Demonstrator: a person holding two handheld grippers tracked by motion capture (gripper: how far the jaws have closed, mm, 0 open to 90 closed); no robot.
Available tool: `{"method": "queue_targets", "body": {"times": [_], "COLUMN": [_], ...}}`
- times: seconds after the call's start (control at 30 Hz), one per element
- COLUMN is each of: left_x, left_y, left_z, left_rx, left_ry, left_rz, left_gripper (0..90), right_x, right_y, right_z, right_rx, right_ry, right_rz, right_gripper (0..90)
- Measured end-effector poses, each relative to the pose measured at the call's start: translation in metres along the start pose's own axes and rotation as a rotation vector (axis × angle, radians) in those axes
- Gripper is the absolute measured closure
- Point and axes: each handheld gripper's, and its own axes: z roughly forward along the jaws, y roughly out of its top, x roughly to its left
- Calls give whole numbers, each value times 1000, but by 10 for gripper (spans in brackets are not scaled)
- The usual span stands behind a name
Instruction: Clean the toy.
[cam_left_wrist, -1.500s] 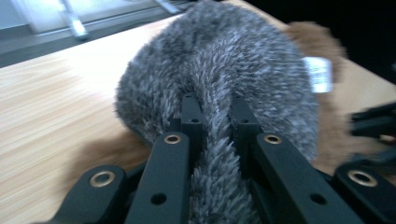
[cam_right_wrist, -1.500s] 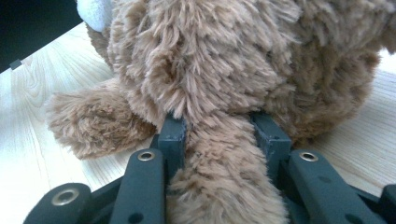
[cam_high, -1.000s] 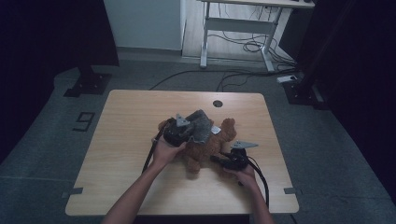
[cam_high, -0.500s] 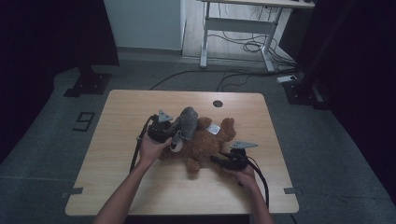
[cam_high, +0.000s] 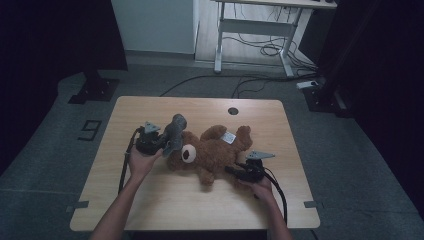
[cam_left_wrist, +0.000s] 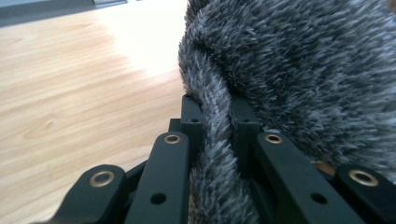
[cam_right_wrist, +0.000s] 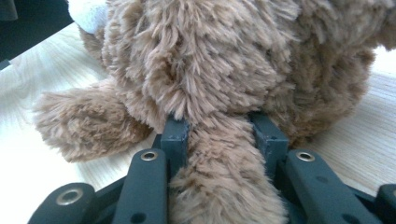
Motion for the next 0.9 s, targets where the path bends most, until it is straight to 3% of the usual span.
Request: {"method": "queue_targets", "body": {"times": [0.1, 0.2, 0.43, 0.63, 0.77, 0.9], "left_x": [4, -1, -24, -51, -67, -64], "left_y": [1, 10, 39, 59, 57, 46], "left_z": [-2, -5, -5, 14, 31, 36], "left_rx": [-5, -11, -47, -39, 15, 23], "left_ry": [-9, -6, -26, -41, -50, -76], "left_rz": [-22, 3, 58, 116, 150, 126], "left_gripper": [795, 795, 795, 793, 793, 793], "right_x": [-1, -2, -9, -9, -9, -7], "right_y": [1, 2, 10, 15, 15, 14], "right_z": [1, 3, 11, 19, 17, 16], "right_rx": [-3, -13, -20, -29, -28, -21], "right_ry": [-13, -32, -77, -116, -114, -114], "right_rz": [-4, -9, -6, -1, 0, -1], "right_gripper": [651, 655, 661, 663, 662, 661]}}
